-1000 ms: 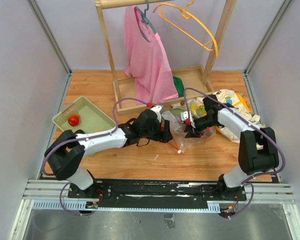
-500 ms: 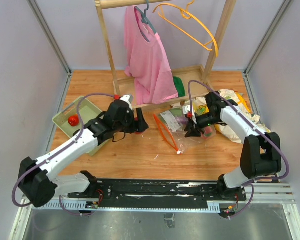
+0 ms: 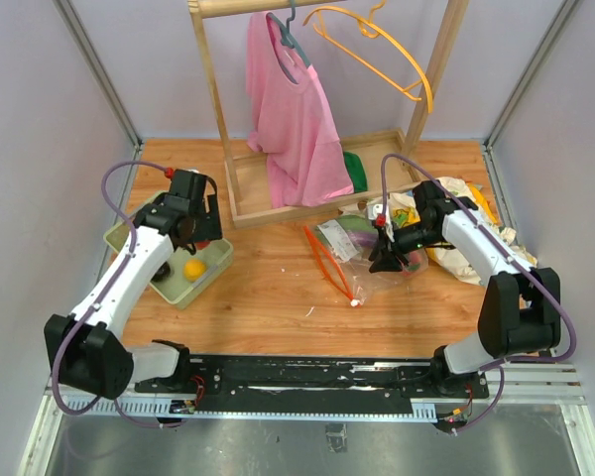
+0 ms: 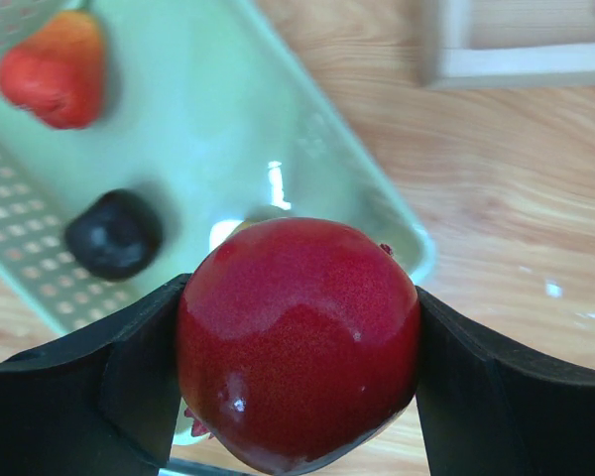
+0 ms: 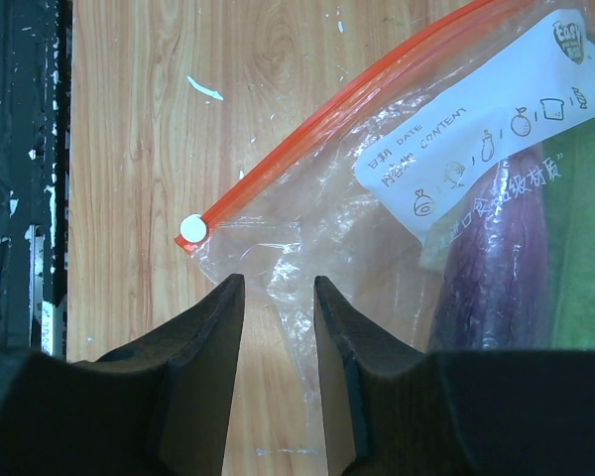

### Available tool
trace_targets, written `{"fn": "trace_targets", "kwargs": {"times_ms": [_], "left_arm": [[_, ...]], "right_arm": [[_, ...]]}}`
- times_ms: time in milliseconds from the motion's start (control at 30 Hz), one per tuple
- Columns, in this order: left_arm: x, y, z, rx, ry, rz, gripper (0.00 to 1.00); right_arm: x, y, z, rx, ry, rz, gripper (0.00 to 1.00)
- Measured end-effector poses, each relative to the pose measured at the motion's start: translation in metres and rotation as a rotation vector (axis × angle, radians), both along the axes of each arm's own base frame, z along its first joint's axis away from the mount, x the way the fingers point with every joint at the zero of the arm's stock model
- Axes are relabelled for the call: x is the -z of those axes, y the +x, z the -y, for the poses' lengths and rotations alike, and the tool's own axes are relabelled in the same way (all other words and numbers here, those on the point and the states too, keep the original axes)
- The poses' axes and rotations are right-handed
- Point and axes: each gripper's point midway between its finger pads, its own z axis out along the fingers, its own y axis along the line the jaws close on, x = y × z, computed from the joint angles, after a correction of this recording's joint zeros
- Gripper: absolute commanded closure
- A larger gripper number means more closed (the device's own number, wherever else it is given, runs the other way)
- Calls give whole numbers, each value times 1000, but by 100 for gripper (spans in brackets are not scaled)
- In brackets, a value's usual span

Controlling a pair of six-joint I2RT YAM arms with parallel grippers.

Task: Open the zip-top bag and remove the fake food
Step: Place the fake fruit in the bin.

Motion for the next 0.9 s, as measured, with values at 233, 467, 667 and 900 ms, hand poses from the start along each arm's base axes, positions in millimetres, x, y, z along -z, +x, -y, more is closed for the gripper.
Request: {"fn": "trace_targets", "kwargs": {"times_ms": [233,467,667,900], "left_arm": [[14,9,-69,-115,184,-61,100],[42,28,-97,-83,359,-117,100],[63,39,-113,-49,440,-155,100],[77,53,-131,-22,499,-160,100]], "right_arm": [[0,-1,0,0,4,-7,65],[0,-2,0,2,4,-11,65],[0,-1,1,5,5,-12,65],[2,-2,1,5,3,-22,65]]}}
